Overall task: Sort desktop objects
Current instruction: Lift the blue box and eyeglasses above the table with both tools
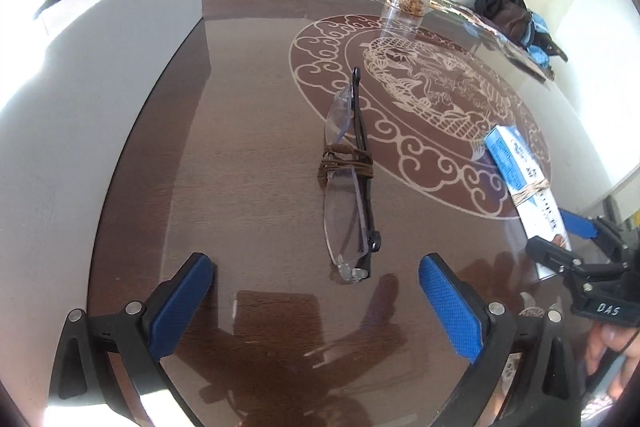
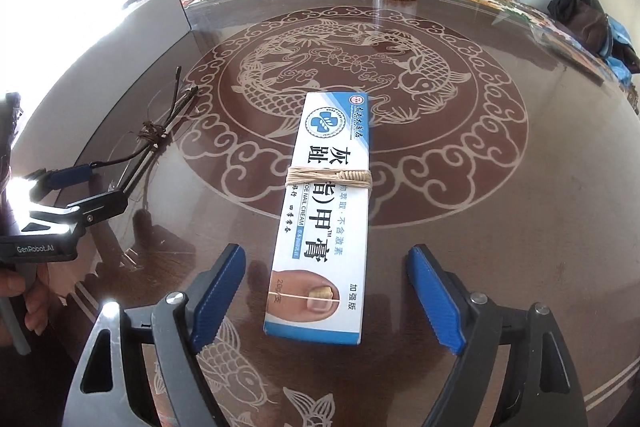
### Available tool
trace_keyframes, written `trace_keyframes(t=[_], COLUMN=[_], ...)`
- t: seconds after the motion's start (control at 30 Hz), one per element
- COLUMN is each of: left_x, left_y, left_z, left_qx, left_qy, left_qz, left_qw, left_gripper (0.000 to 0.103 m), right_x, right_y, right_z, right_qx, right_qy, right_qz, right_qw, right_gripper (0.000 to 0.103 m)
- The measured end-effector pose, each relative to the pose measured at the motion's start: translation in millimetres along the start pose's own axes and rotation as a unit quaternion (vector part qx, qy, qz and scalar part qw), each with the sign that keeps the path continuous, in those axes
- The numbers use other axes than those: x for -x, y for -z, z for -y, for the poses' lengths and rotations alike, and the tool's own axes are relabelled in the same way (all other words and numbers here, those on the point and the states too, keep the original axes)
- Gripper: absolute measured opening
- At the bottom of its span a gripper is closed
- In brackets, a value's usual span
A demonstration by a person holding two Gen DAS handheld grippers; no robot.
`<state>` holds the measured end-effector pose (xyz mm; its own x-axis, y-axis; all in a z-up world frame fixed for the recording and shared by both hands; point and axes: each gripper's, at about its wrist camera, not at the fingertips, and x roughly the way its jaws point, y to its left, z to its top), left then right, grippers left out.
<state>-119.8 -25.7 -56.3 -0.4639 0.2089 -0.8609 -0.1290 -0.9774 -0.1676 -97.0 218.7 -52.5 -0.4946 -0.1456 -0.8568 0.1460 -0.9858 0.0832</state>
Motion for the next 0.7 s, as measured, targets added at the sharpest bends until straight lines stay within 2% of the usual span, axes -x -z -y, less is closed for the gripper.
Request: trace_keyframes(t=[0.07, 0.2, 0.23, 0.27, 0.3, 0.33, 0.37, 0.4, 0.53, 0.7], left_x=[-5, -32, -35, -35, -33, -31, -30, -27, 7, 81], left_y=[-10, -32, -35, -37, -39, -40, -42, -42, -34, -32], left_z=[9, 30, 36, 40, 45, 49, 51, 50, 37, 3], left_qx=[-0.001, -0.033, -0.047, -0.056, -0.067, -0.078, -0.083, -0.081, -0.057, 0.006], left_qy=[-0.005, -0.058, -0.074, -0.066, -0.061, -0.055, -0.045, -0.035, -0.006, 0.038], left_qz=[-0.002, -0.032, -0.024, -0.009, 0.0, 0.004, -0.001, -0.005, 0.032, 0.096], left_qw=[1.0, 0.9973, 0.9959, 0.9962, 0.9959, 0.9954, 0.9955, 0.9961, 0.9978, 0.9947], left_gripper=[0.103, 0.103, 0.097, 0.09, 0.071, 0.039, 0.024, 0.024, 0.024, 0.024], right_x=[-4, -18, -22, -25, -25, -23, -23, -21, 4, 42], right_y=[-7, -33, -39, -44, -47, -50, -51, -51, -45, -61], right_z=[0, -6, -8, -10, -10, -10, -7, -4, 2, -12], right_qx=[-0.002, 0.029, 0.042, 0.052, 0.061, 0.068, 0.064, 0.054, 0.039, 0.039], right_qy=[0.0, -0.006, -0.007, -0.005, 0.002, 0.008, -0.003, -0.013, -0.016, -0.02], right_qz=[-0.009, -0.056, -0.069, -0.077, -0.078, -0.08, -0.091, -0.096, -0.079, -0.054], right_qw=[1.0, 0.998, 0.997, 0.996, 0.995, 0.994, 0.994, 0.994, 0.996, 0.998], right_gripper=[0.085, 0.085, 0.082, 0.075, 0.047, 0.045, 0.044, 0.044, 0.044, 0.044])
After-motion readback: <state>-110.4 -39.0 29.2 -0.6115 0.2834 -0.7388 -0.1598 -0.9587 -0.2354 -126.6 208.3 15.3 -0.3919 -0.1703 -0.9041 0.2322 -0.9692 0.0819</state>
